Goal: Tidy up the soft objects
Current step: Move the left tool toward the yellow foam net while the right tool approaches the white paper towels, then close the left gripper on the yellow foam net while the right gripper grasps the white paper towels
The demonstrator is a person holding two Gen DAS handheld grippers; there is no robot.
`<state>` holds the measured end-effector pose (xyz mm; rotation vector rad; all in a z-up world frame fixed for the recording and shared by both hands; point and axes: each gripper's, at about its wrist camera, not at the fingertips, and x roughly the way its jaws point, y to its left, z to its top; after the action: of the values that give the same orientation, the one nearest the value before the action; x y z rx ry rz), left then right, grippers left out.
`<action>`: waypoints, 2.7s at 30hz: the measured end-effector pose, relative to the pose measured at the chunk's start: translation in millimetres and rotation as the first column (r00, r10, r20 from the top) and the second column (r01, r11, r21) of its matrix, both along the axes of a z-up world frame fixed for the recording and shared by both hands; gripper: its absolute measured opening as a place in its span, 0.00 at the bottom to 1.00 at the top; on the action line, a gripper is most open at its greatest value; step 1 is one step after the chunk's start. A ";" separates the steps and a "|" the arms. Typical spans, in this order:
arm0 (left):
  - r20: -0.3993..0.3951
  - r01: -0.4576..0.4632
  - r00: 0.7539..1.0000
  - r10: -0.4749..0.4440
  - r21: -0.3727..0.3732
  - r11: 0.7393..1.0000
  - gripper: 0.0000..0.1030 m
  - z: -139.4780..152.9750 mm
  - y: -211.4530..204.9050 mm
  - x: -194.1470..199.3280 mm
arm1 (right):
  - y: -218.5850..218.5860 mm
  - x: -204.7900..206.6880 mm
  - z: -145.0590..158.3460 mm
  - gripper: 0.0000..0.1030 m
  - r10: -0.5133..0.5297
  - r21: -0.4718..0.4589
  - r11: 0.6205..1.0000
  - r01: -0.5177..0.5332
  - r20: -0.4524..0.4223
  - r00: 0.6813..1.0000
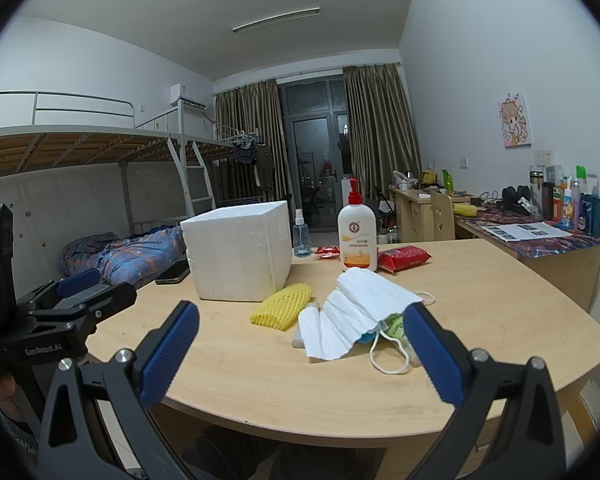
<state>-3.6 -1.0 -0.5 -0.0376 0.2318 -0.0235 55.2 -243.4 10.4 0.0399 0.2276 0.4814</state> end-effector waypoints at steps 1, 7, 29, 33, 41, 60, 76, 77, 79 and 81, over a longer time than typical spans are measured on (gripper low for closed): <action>-0.002 -0.001 1.000 0.001 0.001 1.000 1.00 0.4 0.1 0.8 | 0.0 -1.6 1.8 1.00 0.001 -0.001 1.000 -0.001 0.001 1.000; -0.009 -0.001 1.000 0.001 -0.004 1.000 1.00 0.2 0.6 2.2 | 0.3 -2.0 1.6 1.00 0.004 -0.002 1.000 -0.004 0.005 1.000; -0.011 -0.001 1.000 0.001 0.012 1.000 1.00 -0.2 -2.7 3.2 | 1.3 1.7 1.3 1.00 0.005 -0.002 1.000 -0.005 0.001 1.000; -0.014 0.000 1.000 0.000 0.009 1.000 1.00 -0.5 -2.7 3.3 | 0.4 3.1 -0.6 1.00 0.007 0.000 1.000 -0.007 -0.004 1.000; -0.018 -0.001 1.000 0.001 0.010 1.000 1.00 -1.1 -2.9 3.3 | 0.2 4.0 -1.3 1.00 0.008 0.002 1.000 -0.008 -0.008 1.000; -0.087 0.012 0.996 -0.011 0.008 1.000 1.00 -2.9 -4.8 48.8 | -2.9 31.4 1.3 1.00 0.004 -0.004 1.000 -0.004 -0.056 0.998; -0.229 0.091 0.969 -0.092 -0.016 0.996 1.00 -20.3 -20.4 131.8 | -7.9 87.6 -8.2 1.00 -0.011 -0.030 1.000 0.007 -0.142 0.990; -0.240 0.094 0.966 -0.096 -0.018 0.995 1.00 -22.6 -21.3 137.2 | -8.4 90.7 -9.1 1.00 -0.014 -0.032 0.999 0.009 -0.148 0.989; -0.265 0.093 0.960 -0.095 -0.021 0.995 1.00 -27.2 -22.7 148.7 | -8.8 96.9 -10.7 1.00 -0.017 -0.038 0.999 0.011 -0.157 0.987; -0.288 0.091 0.953 -0.095 -0.027 0.995 1.00 -30.9 -22.9 158.9 | -10.1 102.4 -12.1 1.00 -0.022 -0.041 0.999 0.015 -0.168 0.986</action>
<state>155.2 -23.9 -31.4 -0.0429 0.5265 -0.1144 157.5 -253.5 -1.7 0.0440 0.4026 0.4556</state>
